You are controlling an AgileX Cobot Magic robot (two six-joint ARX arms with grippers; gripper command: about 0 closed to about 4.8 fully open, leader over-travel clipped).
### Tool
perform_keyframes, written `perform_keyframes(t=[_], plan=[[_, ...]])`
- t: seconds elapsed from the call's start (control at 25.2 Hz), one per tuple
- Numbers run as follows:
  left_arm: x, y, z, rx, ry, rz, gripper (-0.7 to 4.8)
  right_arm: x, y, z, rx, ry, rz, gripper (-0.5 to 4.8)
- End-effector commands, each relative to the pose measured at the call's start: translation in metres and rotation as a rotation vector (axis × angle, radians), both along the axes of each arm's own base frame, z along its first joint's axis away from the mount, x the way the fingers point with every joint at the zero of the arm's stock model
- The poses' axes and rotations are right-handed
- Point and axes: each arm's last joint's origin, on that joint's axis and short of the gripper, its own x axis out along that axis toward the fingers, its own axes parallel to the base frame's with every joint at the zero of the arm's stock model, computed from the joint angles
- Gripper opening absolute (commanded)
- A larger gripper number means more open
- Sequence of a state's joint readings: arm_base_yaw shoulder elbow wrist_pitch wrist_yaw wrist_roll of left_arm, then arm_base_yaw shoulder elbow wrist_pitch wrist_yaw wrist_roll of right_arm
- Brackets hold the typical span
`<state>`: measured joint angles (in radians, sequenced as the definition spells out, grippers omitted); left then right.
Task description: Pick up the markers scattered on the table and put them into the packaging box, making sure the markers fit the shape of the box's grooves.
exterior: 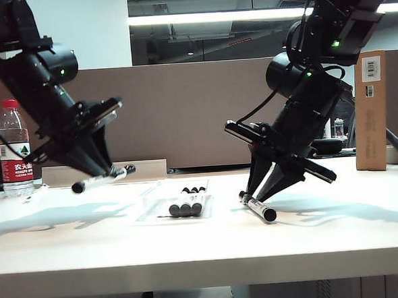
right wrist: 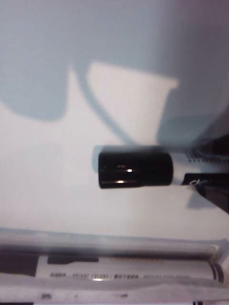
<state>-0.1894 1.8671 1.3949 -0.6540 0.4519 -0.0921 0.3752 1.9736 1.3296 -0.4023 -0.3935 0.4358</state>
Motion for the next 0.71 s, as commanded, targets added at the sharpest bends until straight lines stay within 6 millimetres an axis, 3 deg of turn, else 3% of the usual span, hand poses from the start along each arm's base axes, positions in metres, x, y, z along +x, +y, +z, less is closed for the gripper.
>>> perform_keyframes(t=[0.04,0.2,0.32,0.48,0.56,0.71], plan=[[0.003,-0.002,0.011,-0.072,-0.006,0.005,-0.05,0.005,0.002,0.009,0.045,-0.004,0.000,-0.09],[0.008,-0.006,0.016,-0.184,-0.022,0.024,-0.05,0.018,0.004,0.030,0.116,-0.056,-0.033,-0.09],[0.016,-0.009,0.022,-0.275,-0.050,0.075,-0.05,0.027,0.012,0.048,0.281,-0.094,-0.033,-0.09],[0.019,-0.026,0.025,-0.334,-0.080,0.075,-0.05,0.031,0.023,0.057,0.376,-0.144,-0.058,-0.09],[0.020,-0.040,0.019,-0.338,-0.080,0.052,-0.05,0.031,0.031,0.061,0.401,-0.175,-0.060,-0.09],[0.025,-0.046,-0.005,-0.317,-0.003,0.081,-0.05,0.032,0.043,0.056,0.449,-0.167,-0.092,-0.09]])
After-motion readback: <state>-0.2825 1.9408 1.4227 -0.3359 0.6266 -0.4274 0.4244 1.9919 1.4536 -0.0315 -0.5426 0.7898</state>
